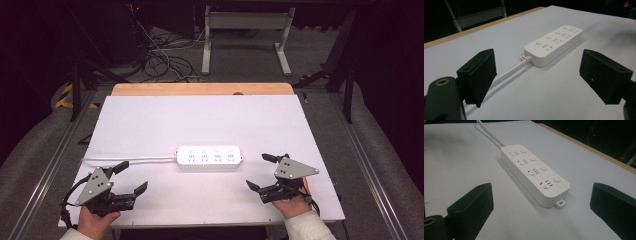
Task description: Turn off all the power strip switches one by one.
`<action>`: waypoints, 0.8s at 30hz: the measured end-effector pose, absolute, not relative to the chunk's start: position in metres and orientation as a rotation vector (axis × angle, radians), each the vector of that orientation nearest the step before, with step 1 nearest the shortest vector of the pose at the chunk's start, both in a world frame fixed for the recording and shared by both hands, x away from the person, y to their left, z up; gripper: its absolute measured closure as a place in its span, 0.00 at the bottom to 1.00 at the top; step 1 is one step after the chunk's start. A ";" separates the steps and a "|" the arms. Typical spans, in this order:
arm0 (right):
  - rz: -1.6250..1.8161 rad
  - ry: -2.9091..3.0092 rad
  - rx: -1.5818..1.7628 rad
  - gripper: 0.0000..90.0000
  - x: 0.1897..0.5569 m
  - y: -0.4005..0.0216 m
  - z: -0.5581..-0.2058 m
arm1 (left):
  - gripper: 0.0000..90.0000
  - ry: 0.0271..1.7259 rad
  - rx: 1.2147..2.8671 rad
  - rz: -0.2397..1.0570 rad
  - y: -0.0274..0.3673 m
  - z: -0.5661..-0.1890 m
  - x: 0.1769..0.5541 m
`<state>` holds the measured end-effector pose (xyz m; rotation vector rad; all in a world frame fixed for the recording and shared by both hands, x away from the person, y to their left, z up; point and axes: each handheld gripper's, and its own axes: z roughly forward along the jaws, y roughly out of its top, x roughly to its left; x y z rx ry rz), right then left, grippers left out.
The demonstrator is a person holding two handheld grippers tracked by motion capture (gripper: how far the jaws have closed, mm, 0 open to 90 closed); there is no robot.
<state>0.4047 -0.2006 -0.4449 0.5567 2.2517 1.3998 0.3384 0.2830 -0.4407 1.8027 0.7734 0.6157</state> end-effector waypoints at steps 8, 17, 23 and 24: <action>1.401 2.255 0.570 0.11 0.405 -0.201 -0.444 | 0.17 0.783 1.813 0.658 0.283 -0.441 0.338; 1.387 2.259 0.574 0.18 0.405 -0.199 -0.443 | 0.17 0.775 1.832 0.698 0.281 -0.442 0.337; 1.378 2.270 0.588 0.26 0.408 -0.195 -0.437 | 0.17 0.798 1.820 0.680 0.282 -0.443 0.338; 1.370 2.278 0.585 0.27 0.409 -0.191 -0.435 | 0.17 0.789 1.824 0.692 0.283 -0.442 0.338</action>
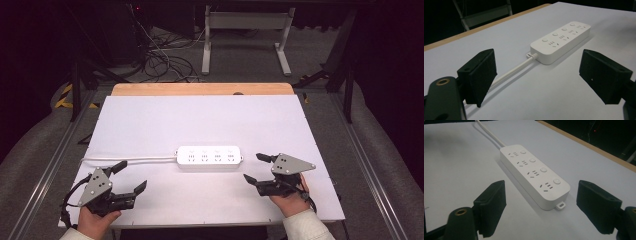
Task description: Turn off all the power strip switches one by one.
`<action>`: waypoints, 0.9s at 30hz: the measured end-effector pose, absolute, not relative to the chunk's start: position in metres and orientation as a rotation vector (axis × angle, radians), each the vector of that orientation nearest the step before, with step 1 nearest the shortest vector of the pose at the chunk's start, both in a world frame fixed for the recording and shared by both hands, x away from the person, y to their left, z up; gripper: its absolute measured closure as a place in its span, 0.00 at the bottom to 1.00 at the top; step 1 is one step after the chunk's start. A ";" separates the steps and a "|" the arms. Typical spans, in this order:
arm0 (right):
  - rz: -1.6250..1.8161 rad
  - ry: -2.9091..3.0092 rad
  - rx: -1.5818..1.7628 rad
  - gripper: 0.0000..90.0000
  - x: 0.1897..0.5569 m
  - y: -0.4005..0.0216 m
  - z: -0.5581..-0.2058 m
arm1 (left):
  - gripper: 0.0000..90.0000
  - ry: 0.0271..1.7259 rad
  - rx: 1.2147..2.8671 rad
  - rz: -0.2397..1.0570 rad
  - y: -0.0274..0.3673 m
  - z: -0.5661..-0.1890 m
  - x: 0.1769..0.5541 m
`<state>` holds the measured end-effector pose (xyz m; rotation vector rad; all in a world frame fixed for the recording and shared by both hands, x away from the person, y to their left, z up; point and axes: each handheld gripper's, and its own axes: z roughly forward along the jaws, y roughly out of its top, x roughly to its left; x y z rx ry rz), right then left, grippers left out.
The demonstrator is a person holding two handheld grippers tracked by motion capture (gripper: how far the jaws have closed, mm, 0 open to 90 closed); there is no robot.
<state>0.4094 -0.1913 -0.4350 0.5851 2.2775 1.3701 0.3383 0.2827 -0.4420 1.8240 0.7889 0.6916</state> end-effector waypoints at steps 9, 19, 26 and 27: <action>1.365 2.295 0.580 0.28 0.417 -0.179 -0.424 | 0.17 0.802 1.823 0.690 0.283 -0.443 0.338; 1.391 2.311 0.577 0.29 0.433 -0.159 -0.409 | 0.17 0.801 1.827 0.694 0.284 -0.443 0.338; 1.386 2.334 0.570 0.30 0.445 -0.142 -0.406 | 0.17 0.802 1.826 0.693 0.283 -0.443 0.338; 1.386 2.334 0.570 0.30 0.445 -0.142 -0.406 | 0.17 0.801 1.827 0.693 0.283 -0.443 0.338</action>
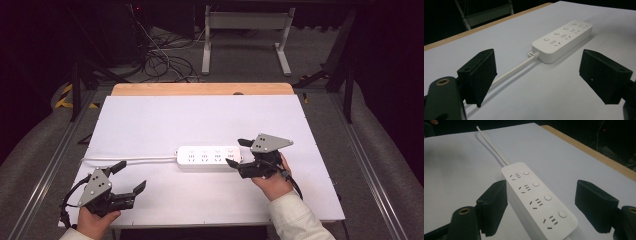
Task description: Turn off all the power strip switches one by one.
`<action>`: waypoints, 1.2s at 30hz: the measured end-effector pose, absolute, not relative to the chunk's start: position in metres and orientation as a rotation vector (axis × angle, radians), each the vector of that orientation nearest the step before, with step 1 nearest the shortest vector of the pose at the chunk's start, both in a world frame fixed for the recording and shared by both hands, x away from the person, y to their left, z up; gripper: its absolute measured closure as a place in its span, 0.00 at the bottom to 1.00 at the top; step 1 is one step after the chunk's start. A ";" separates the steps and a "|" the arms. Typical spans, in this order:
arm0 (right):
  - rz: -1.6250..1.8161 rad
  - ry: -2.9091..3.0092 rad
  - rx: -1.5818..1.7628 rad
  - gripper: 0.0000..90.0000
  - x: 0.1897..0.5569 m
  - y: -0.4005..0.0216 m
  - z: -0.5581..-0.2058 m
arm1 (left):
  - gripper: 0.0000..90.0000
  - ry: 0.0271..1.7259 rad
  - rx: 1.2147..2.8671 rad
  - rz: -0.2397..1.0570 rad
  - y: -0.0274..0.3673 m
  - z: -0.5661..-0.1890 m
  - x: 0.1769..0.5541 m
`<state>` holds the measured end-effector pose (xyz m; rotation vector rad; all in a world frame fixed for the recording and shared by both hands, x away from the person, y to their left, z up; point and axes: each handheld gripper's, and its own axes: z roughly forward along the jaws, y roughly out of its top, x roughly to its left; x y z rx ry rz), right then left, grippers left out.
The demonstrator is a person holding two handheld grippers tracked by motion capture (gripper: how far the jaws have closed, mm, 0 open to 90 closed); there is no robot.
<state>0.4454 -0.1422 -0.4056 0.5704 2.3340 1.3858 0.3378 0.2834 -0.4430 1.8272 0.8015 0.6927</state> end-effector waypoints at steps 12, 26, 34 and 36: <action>1.382 2.372 0.536 0.31 0.463 -0.108 -0.401 | 0.17 0.801 1.825 0.691 0.284 -0.443 0.338; 1.343 2.429 0.614 0.97 0.479 -0.073 -0.411 | 0.17 0.805 1.818 0.681 0.285 -0.443 0.338; 1.371 2.480 0.664 1.00 0.494 -0.051 -0.423 | 0.17 0.811 1.814 0.681 0.285 -0.443 0.338; 1.372 2.489 0.677 1.00 0.498 -0.042 -0.428 | 0.17 0.810 1.813 0.679 0.285 -0.443 0.338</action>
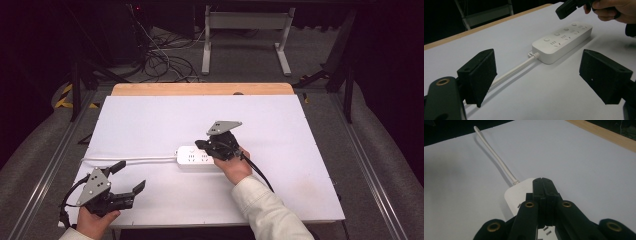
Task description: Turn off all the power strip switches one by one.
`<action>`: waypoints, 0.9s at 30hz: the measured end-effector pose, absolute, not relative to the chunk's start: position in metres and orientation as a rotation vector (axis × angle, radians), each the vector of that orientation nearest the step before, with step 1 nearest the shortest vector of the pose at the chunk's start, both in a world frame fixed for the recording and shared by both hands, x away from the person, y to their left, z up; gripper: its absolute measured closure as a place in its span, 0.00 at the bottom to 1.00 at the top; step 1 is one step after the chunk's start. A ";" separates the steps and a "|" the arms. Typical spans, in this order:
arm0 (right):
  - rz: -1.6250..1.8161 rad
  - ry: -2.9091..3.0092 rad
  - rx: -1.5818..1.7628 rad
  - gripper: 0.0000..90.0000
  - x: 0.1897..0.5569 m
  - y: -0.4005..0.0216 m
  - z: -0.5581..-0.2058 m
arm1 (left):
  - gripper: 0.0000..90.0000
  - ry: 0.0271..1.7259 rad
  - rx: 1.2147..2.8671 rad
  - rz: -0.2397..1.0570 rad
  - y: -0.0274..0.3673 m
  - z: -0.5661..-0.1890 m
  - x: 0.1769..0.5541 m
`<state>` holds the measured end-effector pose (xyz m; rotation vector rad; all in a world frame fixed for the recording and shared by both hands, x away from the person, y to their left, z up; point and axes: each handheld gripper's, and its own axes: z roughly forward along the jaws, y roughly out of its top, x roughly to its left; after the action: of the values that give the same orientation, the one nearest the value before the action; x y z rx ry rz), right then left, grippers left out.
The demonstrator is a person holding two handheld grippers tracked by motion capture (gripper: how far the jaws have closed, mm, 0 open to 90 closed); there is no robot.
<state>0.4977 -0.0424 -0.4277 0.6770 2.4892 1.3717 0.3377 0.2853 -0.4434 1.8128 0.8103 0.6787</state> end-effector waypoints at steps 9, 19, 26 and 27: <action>1.317 2.506 0.719 1.00 0.507 -0.027 -0.442 | 0.17 0.809 1.814 0.684 0.286 -0.443 0.338; 1.259 2.532 0.744 1.00 0.516 -0.017 -0.460 | 0.17 0.814 1.815 0.683 0.286 -0.444 0.338; 1.220 2.534 0.731 1.00 0.516 -0.012 -0.461 | 0.17 0.814 1.815 0.684 0.286 -0.444 0.338; 1.220 2.534 0.731 1.00 0.516 -0.012 -0.461 | 0.17 0.814 1.815 0.684 0.286 -0.444 0.338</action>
<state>0.5161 -0.0122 -0.4607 0.7310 2.5344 1.2203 0.3382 0.2864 -0.4438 1.8149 0.8137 0.6838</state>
